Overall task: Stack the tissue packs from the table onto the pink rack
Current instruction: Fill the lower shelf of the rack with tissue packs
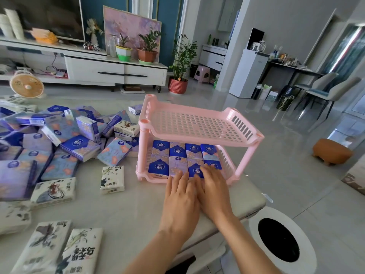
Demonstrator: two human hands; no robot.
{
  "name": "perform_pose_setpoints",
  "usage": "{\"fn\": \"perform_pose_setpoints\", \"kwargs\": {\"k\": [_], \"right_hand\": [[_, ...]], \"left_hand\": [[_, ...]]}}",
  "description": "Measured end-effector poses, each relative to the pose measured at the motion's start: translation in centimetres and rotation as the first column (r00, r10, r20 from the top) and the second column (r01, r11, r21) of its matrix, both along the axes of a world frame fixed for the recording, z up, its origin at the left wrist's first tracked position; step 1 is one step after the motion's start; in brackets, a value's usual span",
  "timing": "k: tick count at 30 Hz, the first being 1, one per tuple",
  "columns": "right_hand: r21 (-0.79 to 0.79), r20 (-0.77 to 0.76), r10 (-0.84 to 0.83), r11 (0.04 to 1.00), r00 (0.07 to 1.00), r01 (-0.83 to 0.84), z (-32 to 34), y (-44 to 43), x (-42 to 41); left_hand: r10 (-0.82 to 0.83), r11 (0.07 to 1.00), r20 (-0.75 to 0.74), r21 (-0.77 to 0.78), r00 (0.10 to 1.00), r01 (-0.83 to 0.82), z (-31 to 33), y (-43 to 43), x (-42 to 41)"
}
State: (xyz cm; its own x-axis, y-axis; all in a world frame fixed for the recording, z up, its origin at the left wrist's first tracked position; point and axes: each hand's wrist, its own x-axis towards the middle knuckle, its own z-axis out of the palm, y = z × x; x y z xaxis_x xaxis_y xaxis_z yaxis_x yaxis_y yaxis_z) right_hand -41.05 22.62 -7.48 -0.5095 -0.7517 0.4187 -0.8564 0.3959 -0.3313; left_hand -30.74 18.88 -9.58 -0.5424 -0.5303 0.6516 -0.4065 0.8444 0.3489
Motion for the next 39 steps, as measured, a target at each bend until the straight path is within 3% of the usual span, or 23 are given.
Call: {"fn": "perform_pose_setpoints", "kwargs": {"k": [2,9,12,16,21,29,34,36,39], "right_hand": [[-0.194,0.007,0.024,0.981,1.000,-0.022,0.5,0.5,1.6],[-0.440,0.198,0.311,0.876,0.930,-0.199,2.9,1.6,7.2],[-0.416,0.219,0.409,0.860,0.886,-0.295,3.6,0.8,9.5],[-0.277,0.275,0.503,0.857,0.819,-0.434,3.7,-1.6,13.1],[-0.113,0.299,0.546,0.835,0.783,-0.539,3.1,-4.7,17.2],[-0.059,0.356,0.547,0.823,0.758,-0.565,3.2,-8.0,20.5],[-0.053,0.369,0.583,0.791,0.724,-0.610,3.2,-9.4,22.9],[-0.058,0.364,0.588,0.788,0.722,-0.613,3.1,-10.1,23.5],[-0.081,0.369,0.592,0.789,0.717,-0.609,3.0,-11.0,24.0]], "left_hand": [[-0.047,0.998,-0.123,0.045,0.991,0.053,0.6,0.5,0.8],[0.022,0.931,-0.345,0.349,0.938,0.106,4.2,1.8,5.5],[0.115,0.916,-0.369,0.398,0.922,0.045,4.9,1.4,8.4],[0.289,0.896,-0.277,0.415,0.916,-0.157,4.3,0.7,12.6],[0.450,0.882,-0.203,0.251,0.870,-0.398,2.6,0.9,17.5],[0.549,0.835,-0.181,0.158,0.816,-0.527,1.4,-0.5,24.3],[0.614,0.787,-0.210,0.238,0.761,-0.569,3.1,-3.1,28.8],[0.671,0.734,-0.152,0.277,0.726,-0.620,4.3,-4.5,30.2],[0.734,0.615,0.074,0.347,0.675,-0.708,5.5,-6.9,32.2]]}}
